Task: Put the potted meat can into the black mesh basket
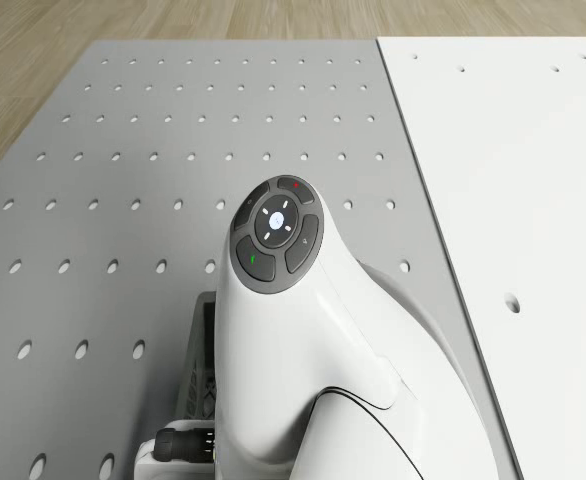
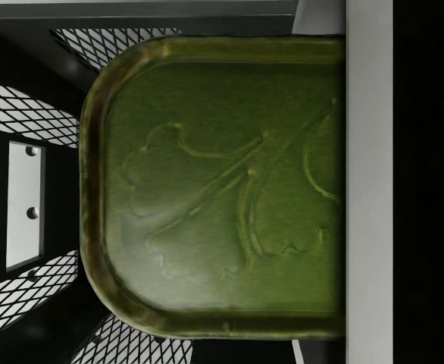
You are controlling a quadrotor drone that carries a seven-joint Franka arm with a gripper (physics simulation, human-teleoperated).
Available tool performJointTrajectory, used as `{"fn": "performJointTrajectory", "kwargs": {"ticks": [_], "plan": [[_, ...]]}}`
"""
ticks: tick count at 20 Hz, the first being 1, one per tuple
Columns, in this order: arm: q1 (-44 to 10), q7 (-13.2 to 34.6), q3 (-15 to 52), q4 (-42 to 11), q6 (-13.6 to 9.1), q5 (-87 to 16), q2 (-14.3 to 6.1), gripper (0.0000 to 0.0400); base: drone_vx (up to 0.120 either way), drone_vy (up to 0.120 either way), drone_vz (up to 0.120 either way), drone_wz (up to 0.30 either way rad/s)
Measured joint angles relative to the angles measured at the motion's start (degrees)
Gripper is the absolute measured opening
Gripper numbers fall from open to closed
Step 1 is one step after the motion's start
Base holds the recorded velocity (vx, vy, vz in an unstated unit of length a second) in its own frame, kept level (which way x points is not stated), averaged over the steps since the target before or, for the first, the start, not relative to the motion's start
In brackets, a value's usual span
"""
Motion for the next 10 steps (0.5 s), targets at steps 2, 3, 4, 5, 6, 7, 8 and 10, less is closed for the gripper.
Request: {"fn": "performJointTrajectory", "kwargs": {"ticks": [2, 3, 4, 5, 6, 7, 8, 10], "plan": [[0.00, 0.00, 0.00, 0.00, 0.01, 0.01, -0.02, 0.0282, 0.120, 0.000, -0.100, 0.000], [-0.01, 0.00, 0.00, 0.00, 0.02, 0.01, -0.02, 0.0282, 0.080, 0.000, 0.000, 0.000], [-0.02, 0.00, -0.07, 0.02, 0.06, -0.05, -0.03, 0.0281, 0.000, 0.000, 0.000, 0.000], [-0.06, 0.00, -0.34, 0.08, 0.17, -0.30, -0.04, 0.0281, 0.000, 0.000, 0.000, 0.000], [-0.12, 0.01, -0.77, 0.18, 0.35, -0.70, -0.06, 0.0281, 0.000, 0.000, 0.000, 0.000], [-0.21, 0.02, -1.31, 0.31, 0.56, -1.19, -0.07, 0.0281, 0.000, 0.000, 0.000, 0.000], [-0.31, 0.05, -1.94, 0.47, 0.81, -1.78, -0.07, 0.0281, 0.000, 0.000, 0.000, 0.000], [-0.56, 0.09, -3.39, 0.87, 1.39, -3.12, -0.06, 0.0281, 0.000, 0.000, 0.000, 0.000]]}}
